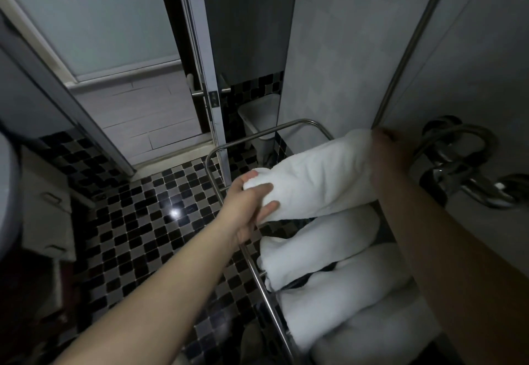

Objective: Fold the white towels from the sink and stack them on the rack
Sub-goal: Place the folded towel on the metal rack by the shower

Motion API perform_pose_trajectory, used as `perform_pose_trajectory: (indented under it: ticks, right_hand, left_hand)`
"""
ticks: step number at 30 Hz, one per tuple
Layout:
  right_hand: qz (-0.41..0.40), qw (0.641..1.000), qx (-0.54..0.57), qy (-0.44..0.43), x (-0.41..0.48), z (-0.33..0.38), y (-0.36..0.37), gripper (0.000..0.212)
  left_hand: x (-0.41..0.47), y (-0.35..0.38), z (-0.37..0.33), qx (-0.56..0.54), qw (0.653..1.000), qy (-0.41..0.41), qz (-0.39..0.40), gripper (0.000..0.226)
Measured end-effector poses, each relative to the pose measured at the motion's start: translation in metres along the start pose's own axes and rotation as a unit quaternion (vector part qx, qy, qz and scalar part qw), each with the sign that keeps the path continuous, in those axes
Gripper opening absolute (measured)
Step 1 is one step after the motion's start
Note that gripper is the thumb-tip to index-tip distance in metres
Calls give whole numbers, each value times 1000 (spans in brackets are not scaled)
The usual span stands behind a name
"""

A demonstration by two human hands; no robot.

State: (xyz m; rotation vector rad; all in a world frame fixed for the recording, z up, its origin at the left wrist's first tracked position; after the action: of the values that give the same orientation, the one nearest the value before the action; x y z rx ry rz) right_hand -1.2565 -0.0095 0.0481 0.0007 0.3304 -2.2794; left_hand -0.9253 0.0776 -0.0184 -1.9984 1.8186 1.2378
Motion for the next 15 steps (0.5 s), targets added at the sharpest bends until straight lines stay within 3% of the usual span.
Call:
perform_pose_trajectory:
  ticks: [6, 8, 15]
  right_hand:
    - [11, 998, 45, -39, -3, 12, 1, 7]
    - [11, 997, 45, -60, -2, 16, 0, 13]
    - [19, 998, 56, -18, -5, -10, 7, 17]
  left_hand:
    - [-16, 19, 13, -1, 992, -107, 62, 40]
    - [-22, 24, 22, -27, 989, -130, 72, 41]
    - [-9, 3, 19, 28, 997, -71, 28, 37]
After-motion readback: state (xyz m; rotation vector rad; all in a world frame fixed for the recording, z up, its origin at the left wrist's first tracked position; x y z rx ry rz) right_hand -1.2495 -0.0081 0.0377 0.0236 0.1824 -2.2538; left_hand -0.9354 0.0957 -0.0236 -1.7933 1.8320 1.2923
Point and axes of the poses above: each hand's wrist, its own x-axis towards the middle knuckle, its own y-axis out of the palm, z = x × y, the point moved 10 cm from there along x, towards the middle knuckle, and after that the axes turned 1 degree about x, right-handed, at the moved point
